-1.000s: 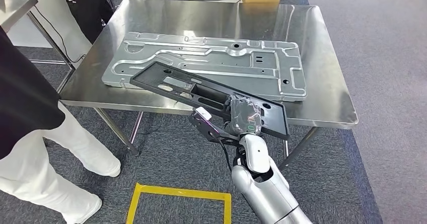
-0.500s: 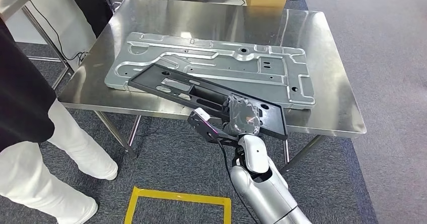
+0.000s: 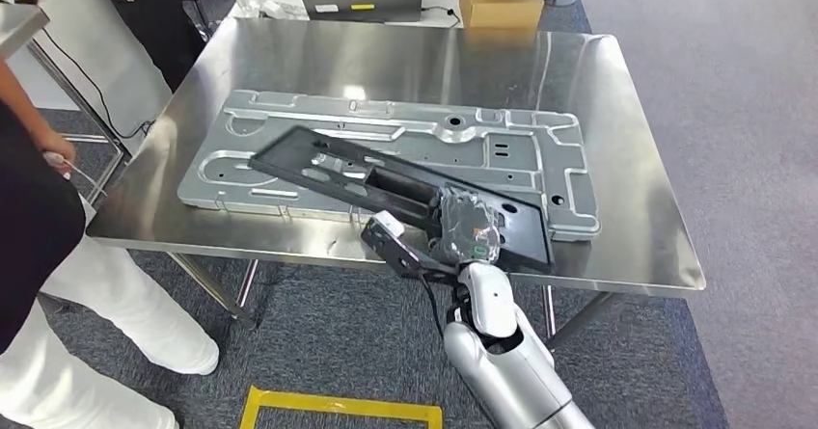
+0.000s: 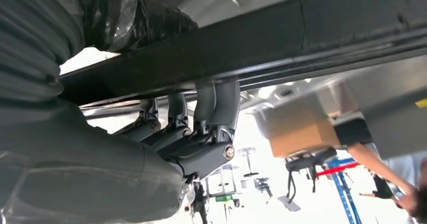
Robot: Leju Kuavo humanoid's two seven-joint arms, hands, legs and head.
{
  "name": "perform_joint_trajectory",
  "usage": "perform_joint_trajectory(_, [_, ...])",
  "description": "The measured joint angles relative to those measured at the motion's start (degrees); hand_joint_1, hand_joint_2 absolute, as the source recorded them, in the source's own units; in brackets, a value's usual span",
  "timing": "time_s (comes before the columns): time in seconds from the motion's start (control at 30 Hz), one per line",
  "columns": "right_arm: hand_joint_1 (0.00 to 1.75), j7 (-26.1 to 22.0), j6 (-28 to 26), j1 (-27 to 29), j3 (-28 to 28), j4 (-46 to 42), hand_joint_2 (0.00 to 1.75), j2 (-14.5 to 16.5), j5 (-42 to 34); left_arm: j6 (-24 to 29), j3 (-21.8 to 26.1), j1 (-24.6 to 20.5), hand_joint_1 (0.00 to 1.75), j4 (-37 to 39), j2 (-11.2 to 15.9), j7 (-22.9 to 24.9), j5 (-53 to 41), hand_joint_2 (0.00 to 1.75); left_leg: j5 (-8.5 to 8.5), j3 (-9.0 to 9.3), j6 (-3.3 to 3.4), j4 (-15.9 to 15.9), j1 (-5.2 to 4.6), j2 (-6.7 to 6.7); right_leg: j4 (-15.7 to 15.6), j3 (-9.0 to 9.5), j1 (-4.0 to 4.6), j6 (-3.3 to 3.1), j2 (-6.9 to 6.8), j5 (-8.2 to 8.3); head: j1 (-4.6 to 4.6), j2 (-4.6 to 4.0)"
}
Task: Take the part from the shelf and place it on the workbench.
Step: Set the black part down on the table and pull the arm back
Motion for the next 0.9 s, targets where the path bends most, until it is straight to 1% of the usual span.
perform_joint_trajectory(0.03, [1.75,-0.1,-0.01,0.04,0.07,0.04,1.75,0.07,0.08,0.0,0.0,-0.05,0.0,0.01,0.04,0.03,0.02,1.75,-1.56,-2.38,-0.22,3.18,0.03,0.0,-0.04,0.74,-0.07,-0.05,0.03,-0.62,-0.02,0.0])
perform_joint_trajectory(0.07, [1.75,-0.17,0.0,0.16,0.13,0.1,1.75,0.1,0.15,0.0,0.01,-0.01,0.0,0.01,0.11,0.05,0.03,1.75,-3.2,-4.61,-0.48,5.45,0.07,0.01,-0.04,1.53,-0.16,0.05,0.09,-1.32,-0.02,0.0])
perform_joint_trajectory(0.1, [1.75,-0.2,0.02,0.29,0.16,0.2,1.75,0.11,0.25,0.0,0.01,0.11,0.0,0.01,0.18,0.09,0.04,1.75,-4.33,-6.25,-0.79,6.27,0.14,0.02,-0.03,2.44,-0.28,0.21,0.19,-2.07,-0.03,0.0])
perform_joint_trajectory(0.13, [1.75,-0.22,0.02,0.4,0.2,0.33,1.75,0.11,0.33,0.0,0.02,0.24,0.0,0.01,0.22,0.11,0.04,1.75,-4.34,-7.12,-1.02,5.39,0.24,0.04,-0.02,3.43,-0.43,0.44,0.3,-2.86,-0.03,0.0])
perform_joint_trajectory(0.17, [1.75,-0.22,0.01,0.46,0.21,0.44,1.75,0.11,0.4,0.0,0.02,0.36,0.0,0.01,0.25,0.13,0.05,1.75,-2.92,-7.25,-1.15,2.96,0.38,0.07,0.02,4.5,-0.61,0.73,0.38,-3.7,-0.03,0.0])
perform_joint_trajectory(0.2, [1.75,-0.22,0.01,0.48,0.23,0.55,1.75,0.11,0.46,0.0,0.02,0.49,0.0,0.02,0.25,0.15,0.05,1.75,0.19,-6.95,-1.25,-0.54,0.57,0.15,0.06,5.44,-0.74,1.1,0.4,-4.59,-0.03,0.0])
perform_joint_trajectory(0.23, [1.75,-0.22,0.01,0.47,0.26,0.7,1.75,0.11,0.5,0.0,0.03,0.59,0.0,0.06,0.25,0.19,0.06,1.75,3.68,-6.69,-1.25,-3.8,0.69,0.36,0.3,6.34,-0.77,1.49,0.44,-5.5,-0.04,0.0])
perform_joint_trajectory(0.27, [1.75,-0.2,0.0,0.41,0.3,0.84,1.75,0.1,0.52,-0.01,0.03,0.6,0.0,0.1,0.24,0.24,0.07,1.75,6.29,-6.35,-1.05,-6.13,0.73,0.51,0.38,6.93,-0.71,1.93,0.48,-6.33,-0.05,0.0])
perform_joint_trajectory(0.3, [1.75,-0.17,-0.01,0.36,0.34,0.95,1.75,0.11,0.54,-0.01,0.03,0.6,0.0,0.14,0.23,0.27,0.07,1.75,8.06,-6.15,-0.77,-7.44,0.68,0.61,0.3,7.44,-0.58,2.38,0.49,-7.01,-0.06,0.0])
perform_joint_trajectory(0.33, [1.75,-0.17,-0.04,0.31,0.39,1.04,1.75,0.13,0.56,-0.02,0.04,0.54,0.0,0.17,0.22,0.3,0.07,1.75,8.25,-5.98,-0.34,-7.7,0.6,0.64,0.43,7.84,-0.5,2.79,0.56,-7.29,-0.06,0.0])
perform_joint_trajectory(0.37, [1.75,-0.17,-0.07,0.22,0.43,1.05,1.75,0.15,0.57,-0.03,0.04,0.44,0.0,0.17,0.22,0.31,0.08,1.75,7.87,-5.51,0.19,-7.7,0.58,0.48,0.62,7.93,-0.51,3.14,0.58,-7.26,-0.05,0.0])
perform_joint_trajectory(0.4, [1.75,-0.2,-0.09,0.16,0.46,1.05,1.75,0.17,0.6,-0.02,0.04,0.41,0.0,0.17,0.21,0.32,0.1,1.75,7.73,-5.07,0.62,-7.83,0.6,0.34,1.67,7.75,-0.62,3.44,0.51,-6.9,-0.04,0.0])
perform_joint_trajectory(0.43, [1.75,-0.22,-0.11,0.07,0.51,1.07,1.75,0.17,0.62,-0.01,0.04,0.39,0.0,0.17,0.21,0.33,0.11,1.75,7.36,-4.52,1.04,-7.94,0.63,0.24,4.02,6.63,-0.76,3.7,0.43,-6.34,-0.02,0.0])
perform_joint_trajectory(0.47, [1.75,-0.23,-0.13,-0.01,0.54,1.08,1.75,0.18,0.62,0.0,0.04,0.35,0.0,0.16,0.2,0.33,0.13,1.75,6.95,-3.9,1.39,-8.0,0.61,0.15,7.27,4.68,-0.87,3.94,0.31,-6.21,-0.02,0.0])
perform_joint_trajectory(0.5, [1.75,-0.23,-0.13,-0.01,0.57,1.13,1.75,0.17,0.62,0.01,0.04,0.36,0.0,0.16,0.2,0.34,0.13,1.75,6.42,-3.28,1.63,-8.09,0.55,0.1,11.06,2.09,-0.94,4.19,0.19,-6.78,0.0,0.0])
perform_joint_trajectory(0.53, [1.75,-0.23,-0.13,0.03,0.58,1.21,1.75,0.15,0.62,0.0,0.04,0.36,0.0,0.16,0.21,0.34,0.13,1.75,5.81,-2.61,1.79,-8.13,0.49,0.05,14.66,-0.78,-0.95,4.36,0.15,-8.2,-0.01,0.0])
perform_joint_trajectory(0.57, [1.75,-0.22,-0.13,0.1,0.59,1.34,1.75,0.13,0.61,0.0,0.05,0.38,0.0,0.16,0.22,0.35,0.13,1.75,5.15,-1.83,1.87,-8.16,0.41,-0.03,17.15,-3.35,-0.94,4.42,0.14,-10.21,-0.01,0.0])
perform_joint_trajectory(0.6, [1.75,-0.22,-0.13,0.18,0.59,1.47,1.75,0.1,0.61,0.0,0.05,0.41,0.0,0.16,0.23,0.36,0.13,1.75,4.44,-0.93,1.9,-8.2,0.28,-0.13,18.13,-5.26,-0.89,4.32,0.14,-11.93,-0.01,0.0])
perform_joint_trajectory(0.63, [1.75,-0.22,-0.12,0.23,0.59,1.57,1.75,0.09,0.61,0.0,0.06,0.44,0.0,0.16,0.24,0.36,0.13,1.75,3.69,0.05,1.92,-8.22,0.12,-0.23,17.47,-6.41,-0.78,4.04,0.13,-12.54,-0.01,0.0])
perform_joint_trajectory(0.67, [1.75,-0.22,-0.11,0.27,0.59,1.63,1.75,0.08,0.61,0.0,0.07,0.45,0.0,0.16,0.24,0.37,0.13,1.75,2.95,1.06,1.93,-8.26,-0.09,-0.32,15.34,-6.81,-0.58,3.54,0.12,-11.68,0.0,0.0])
perform_joint_trajectory(0.7, [1.75,-0.22,-0.11,0.28,0.59,1.64,1.75,0.08,0.62,0.0,0.07,0.47,0.0,0.17,0.22,0.37,0.13,1.75,2.25,1.91,1.96,-8.37,-0.25,-0.37,11.99,-6.57,-0.21,2.69,0.1,-8.94,0.0,0.0])
perform_joint_trajectory(0.73, [1.75,-0.22,-0.12,0.29,0.6,1.66,1.75,0.06,0.62,-0.01,0.06,0.44,0.0,0.3,-0.03,0.37,0.13,1.75,1.61,2.77,1.94,-8.46,-0.38,-0.4,8.49,-6.14,0.39,1.54,0.25,-4.94,-0.09,0.0])
perform_joint_trajectory(0.77, [1.75,-0.22,-0.13,0.27,0.61,1.68,1.75,0.04,0.62,-0.01,0.06,0.37,0.0,0.4,-0.2,0.38,0.13,1.75,1.05,3.43,1.8,-8.69,-0.4,-0.52,5.59,-5.63,0.98,0.53,0.52,-1.38,-0.1,0.0])
perform_joint_trajectory(0.8, [1.75,-0.22,-0.14,0.23,0.62,1.7,1.75,0.02,0.62,-0.01,0.06,0.29,0.0,0.49,-0.34,0.39,0.13,1.75,0.62,4.03,1.59,-9.22,-0.34,-0.61,3.49,-5.06,1.49,-0.28,0.63,1.17,-0.11,0.0])
perform_joint_trajectory(0.83, [1.75,-0.21,-0.16,0.19,0.63,1.73,1.75,0.01,0.63,-0.03,0.06,0.23,0.0,0.58,-0.48,0.4,0.11,1.75,0.68,4.75,1.26,-9.51,-0.34,-0.67,2.21,-4.5,1.83,-0.77,0.83,2.3,-0.13,0.0])
perform_joint_trajectory(0.87, [1.75,-0.2,-0.18,0.12,0.63,1.73,1.75,0.04,0.64,-0.02,0.07,0.19,0.0,0.56,-0.39,0.41,0.09,1.75,1.04,5.3,0.84,-9.76,-0.36,-0.72,1.3,-3.59,1.8,-1.0,0.87,2.19,-0.05,0.0])
perform_joint_trajectory(0.9, [1.75,-0.19,-0.2,0.06,0.63,1.73,1.75,0.11,0.66,-0.02,0.07,0.17,0.0,0.55,-0.37,0.4,0.07,1.75,1.52,5.58,0.52,-9.37,-0.37,-0.63,0.37,-2.5,1.61,-1.05,0.75,2.15,-0.06,0.0])
